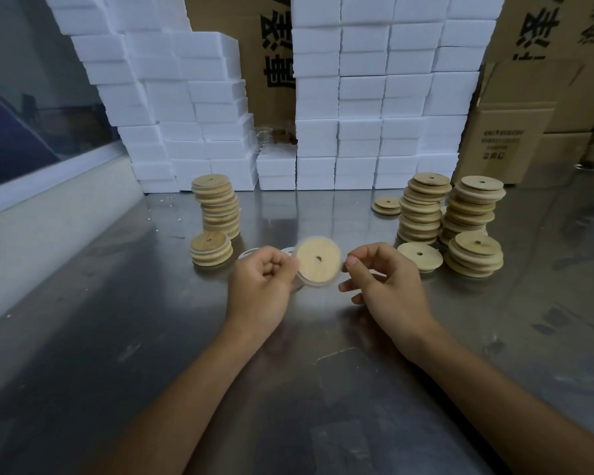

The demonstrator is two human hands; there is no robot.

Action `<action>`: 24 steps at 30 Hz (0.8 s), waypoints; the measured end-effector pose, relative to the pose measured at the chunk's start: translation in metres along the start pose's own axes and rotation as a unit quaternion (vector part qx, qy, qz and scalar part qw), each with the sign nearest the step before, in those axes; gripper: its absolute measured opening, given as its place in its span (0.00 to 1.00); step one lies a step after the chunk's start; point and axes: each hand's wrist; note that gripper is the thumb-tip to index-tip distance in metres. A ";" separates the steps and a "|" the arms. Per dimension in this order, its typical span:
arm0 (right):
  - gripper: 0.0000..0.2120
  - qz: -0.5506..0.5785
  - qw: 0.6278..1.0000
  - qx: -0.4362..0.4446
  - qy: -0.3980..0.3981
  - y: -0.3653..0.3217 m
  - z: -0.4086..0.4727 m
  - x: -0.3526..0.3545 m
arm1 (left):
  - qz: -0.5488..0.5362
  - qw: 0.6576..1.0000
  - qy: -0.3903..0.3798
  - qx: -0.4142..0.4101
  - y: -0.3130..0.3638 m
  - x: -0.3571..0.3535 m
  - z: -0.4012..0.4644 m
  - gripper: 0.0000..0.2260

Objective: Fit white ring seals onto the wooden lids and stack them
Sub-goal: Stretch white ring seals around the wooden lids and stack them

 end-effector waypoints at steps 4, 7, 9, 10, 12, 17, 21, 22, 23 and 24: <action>0.03 -0.014 1.000 -0.008 0.005 0.000 0.000 0.001 | 0.016 0.989 0.148 0.017 -0.005 0.020 0.018 0.11; 0.03 -0.028 1.000 -0.006 0.005 -0.001 0.000 0.001 | 0.043 0.976 0.209 0.041 -0.013 0.036 0.030 0.11; 0.03 -0.035 0.999 -0.005 0.005 -0.001 0.000 0.002 | 0.035 0.969 0.235 0.065 -0.018 0.043 0.034 0.11; 0.03 -0.039 0.999 -0.005 0.005 -0.001 0.000 0.002 | 0.020 0.965 0.249 0.081 -0.019 0.047 0.035 0.11; 0.03 -0.043 0.999 -0.006 0.004 -0.002 0.000 0.001 | -0.022 0.952 0.281 0.117 -0.019 0.050 0.037 0.11; 0.03 -0.029 0.999 -0.019 0.012 -0.002 0.001 0.001 | -0.115 0.912 0.361 0.156 -0.012 0.059 0.040 0.09; 0.03 -0.035 0.999 -0.021 0.012 -0.001 0.001 0.001 | -0.111 0.899 0.394 0.158 -0.014 0.071 0.044 0.08; 0.03 -0.036 0.999 -0.021 0.010 -0.002 0.001 0.001 | -0.105 0.898 0.397 0.157 -0.016 0.073 0.045 0.08; 0.03 -0.036 0.999 -0.021 0.009 -0.002 0.001 0.001 | -0.097 0.900 0.396 0.155 -0.017 0.075 0.046 0.09; 0.03 -0.036 0.999 -0.021 0.009 -0.002 0.001 0.001 | -0.087 0.903 0.391 0.155 -0.019 0.076 0.048 0.09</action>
Point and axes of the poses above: each hand's wrist, its own z-axis towards the middle knuckle, its own x-axis out of the back of the hand, y = z × x, and after that the axes turned 5 degrees about z, right-handed
